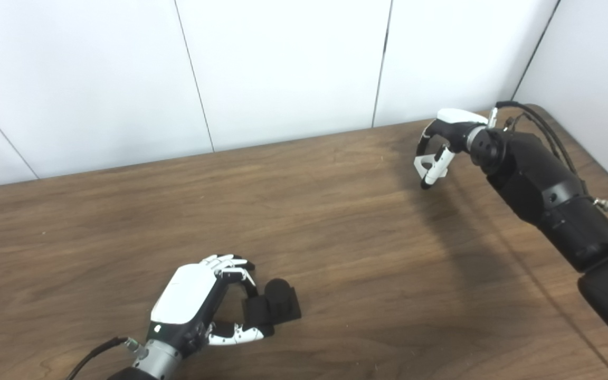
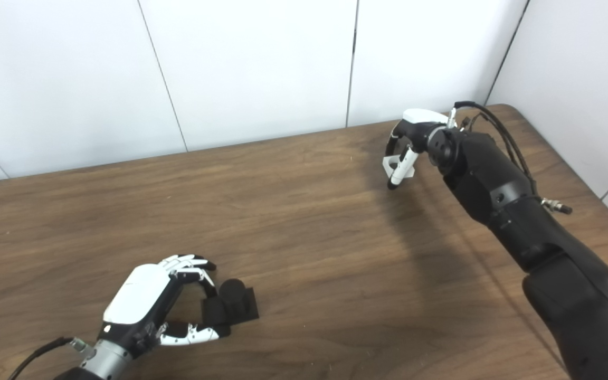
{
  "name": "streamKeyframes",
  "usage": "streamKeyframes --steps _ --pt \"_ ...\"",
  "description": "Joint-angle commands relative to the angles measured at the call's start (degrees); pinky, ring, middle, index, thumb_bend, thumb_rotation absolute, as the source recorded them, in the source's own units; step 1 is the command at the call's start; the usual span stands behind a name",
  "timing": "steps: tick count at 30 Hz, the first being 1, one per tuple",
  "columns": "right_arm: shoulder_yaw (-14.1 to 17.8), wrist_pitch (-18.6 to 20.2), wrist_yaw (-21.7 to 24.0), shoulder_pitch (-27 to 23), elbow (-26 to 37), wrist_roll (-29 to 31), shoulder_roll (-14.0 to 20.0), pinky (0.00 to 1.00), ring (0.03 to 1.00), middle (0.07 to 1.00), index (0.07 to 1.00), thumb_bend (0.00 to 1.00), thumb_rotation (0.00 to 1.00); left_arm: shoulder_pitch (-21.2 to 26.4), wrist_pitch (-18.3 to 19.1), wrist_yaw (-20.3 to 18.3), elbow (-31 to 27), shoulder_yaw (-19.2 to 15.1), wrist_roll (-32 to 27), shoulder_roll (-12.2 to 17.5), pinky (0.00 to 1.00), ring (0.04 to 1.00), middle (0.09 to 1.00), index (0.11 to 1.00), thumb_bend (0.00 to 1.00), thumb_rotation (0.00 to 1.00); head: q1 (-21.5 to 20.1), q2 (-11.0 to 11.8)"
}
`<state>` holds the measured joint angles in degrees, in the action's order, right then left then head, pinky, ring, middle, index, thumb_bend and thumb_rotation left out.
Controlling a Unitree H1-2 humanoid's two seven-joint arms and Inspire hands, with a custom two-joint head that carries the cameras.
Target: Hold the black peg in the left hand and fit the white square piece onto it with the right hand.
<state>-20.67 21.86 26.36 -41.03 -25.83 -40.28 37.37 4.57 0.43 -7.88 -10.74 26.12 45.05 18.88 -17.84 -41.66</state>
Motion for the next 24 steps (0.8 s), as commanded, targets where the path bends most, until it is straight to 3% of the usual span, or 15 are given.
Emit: streamKeyframes --steps 1,24 --pt "0.54 -0.70 -0.65 -2.88 0.84 -1.12 3.10 0.90 0.968 0.893 0.642 0.87 0.17 -2.31 0.76 -3.96 1.06 1.16 0.36 0.65 0.88 0.834 0.781 0.487 0.52 0.05 -0.02 -0.07" --pt "1.42 -2.18 -1.51 -1.86 2.21 -1.04 4.02 0.88 0.961 0.886 0.645 0.88 0.16 -2.40 0.96 -4.21 1.19 1.00 0.16 1.00 0.88 0.834 0.783 0.487 0.52 0.05 -0.17 -0.44"
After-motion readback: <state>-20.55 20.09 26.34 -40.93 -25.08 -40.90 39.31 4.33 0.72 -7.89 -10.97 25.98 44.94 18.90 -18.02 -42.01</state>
